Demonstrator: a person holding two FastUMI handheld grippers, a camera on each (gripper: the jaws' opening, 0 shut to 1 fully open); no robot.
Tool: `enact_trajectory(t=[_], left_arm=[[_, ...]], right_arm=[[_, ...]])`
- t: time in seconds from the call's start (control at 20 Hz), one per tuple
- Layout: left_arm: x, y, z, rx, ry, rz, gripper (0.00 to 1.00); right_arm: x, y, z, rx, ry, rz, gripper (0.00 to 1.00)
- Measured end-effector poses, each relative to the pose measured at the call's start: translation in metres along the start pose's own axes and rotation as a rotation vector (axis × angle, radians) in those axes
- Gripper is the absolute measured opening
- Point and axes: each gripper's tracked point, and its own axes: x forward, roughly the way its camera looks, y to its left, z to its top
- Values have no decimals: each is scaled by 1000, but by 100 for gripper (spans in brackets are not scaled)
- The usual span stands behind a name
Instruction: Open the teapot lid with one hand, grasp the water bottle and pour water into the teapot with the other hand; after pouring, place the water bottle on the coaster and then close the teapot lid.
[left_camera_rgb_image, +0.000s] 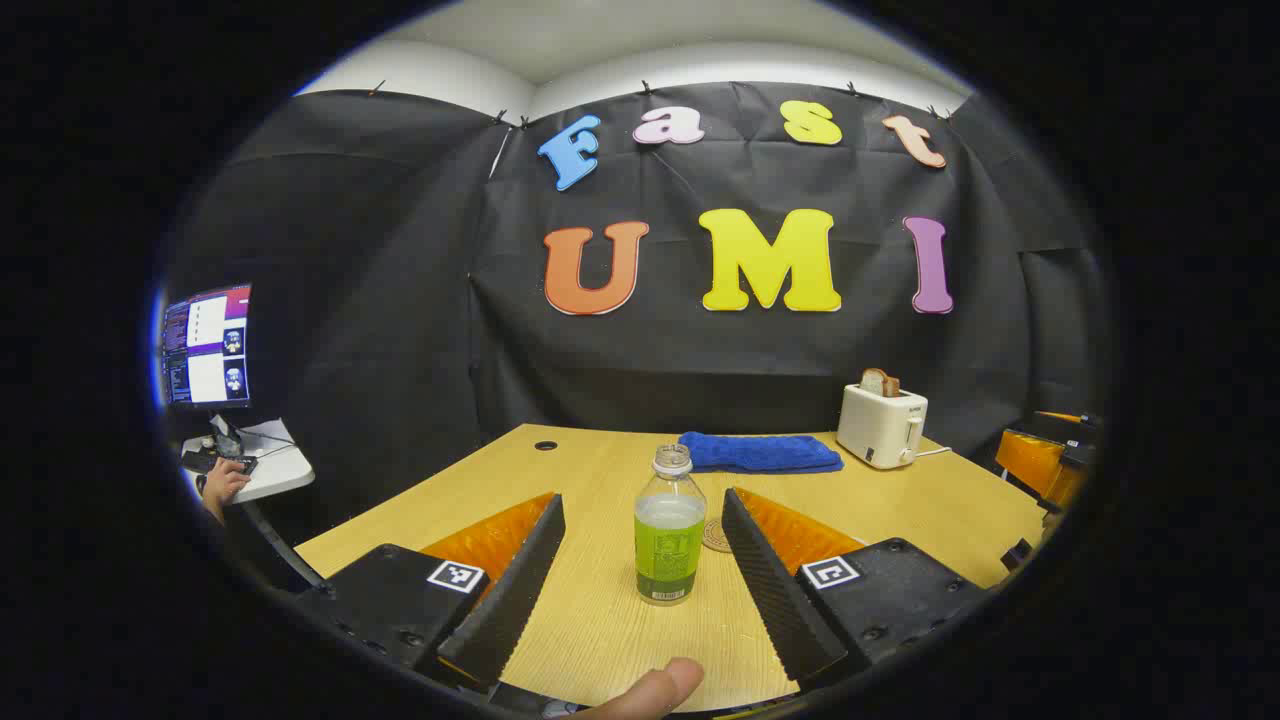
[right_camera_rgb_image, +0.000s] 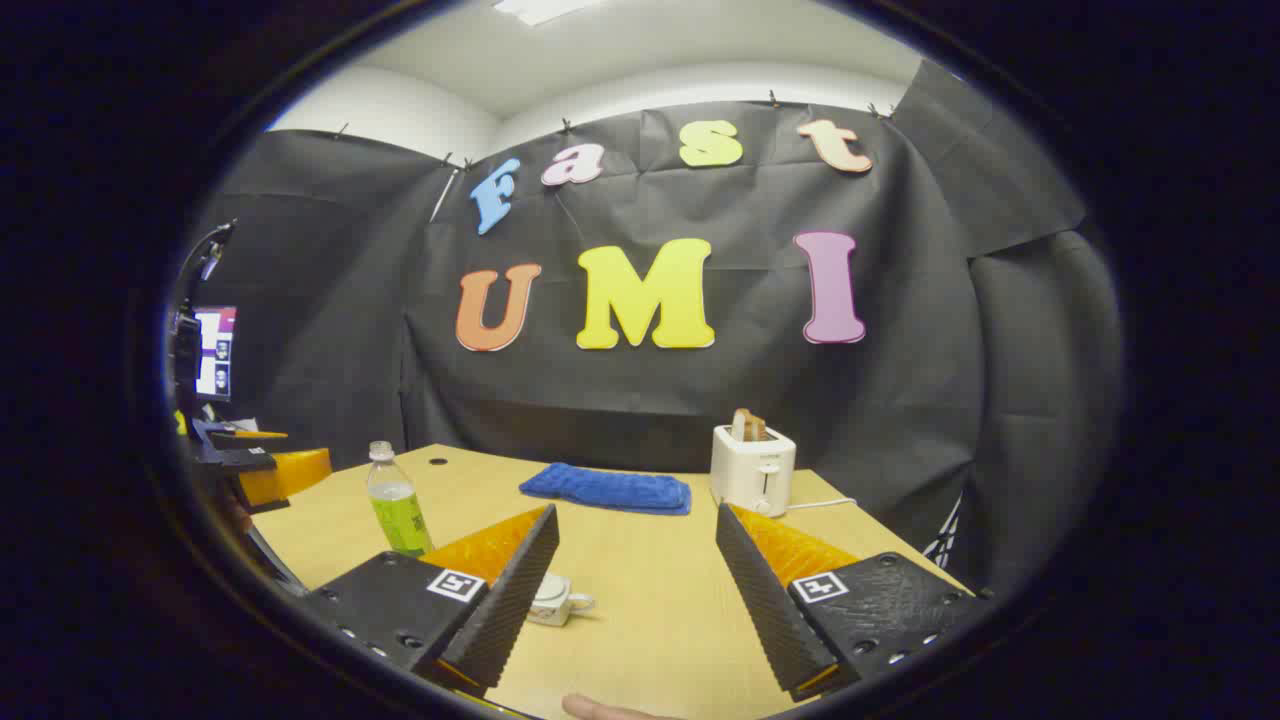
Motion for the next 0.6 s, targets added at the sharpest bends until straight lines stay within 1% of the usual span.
enact_trajectory(t=[0.1, 0.15, 0.45, 0.5, 0.6], left_arm=[[1, -1, 1, 6, -4, -2, 99], [1, -1, 1, 5, -6, -2, 99], [2, 2, -1, 3, 1, 1, 99], [3, 2, -1, 0, 0, 0, 99], [3, 3, -2, 3, 1, 1, 99]], right_arm=[[1, 4, -2, -11, 0, 7, 95], [1, 5, -2, -14, 0, 8, 97], [8, 7, -11, -12, 19, 15, 97], [9, 8, -12, -12, 21, 14, 95], [11, 11, -13, -9, 20, 20, 95]])
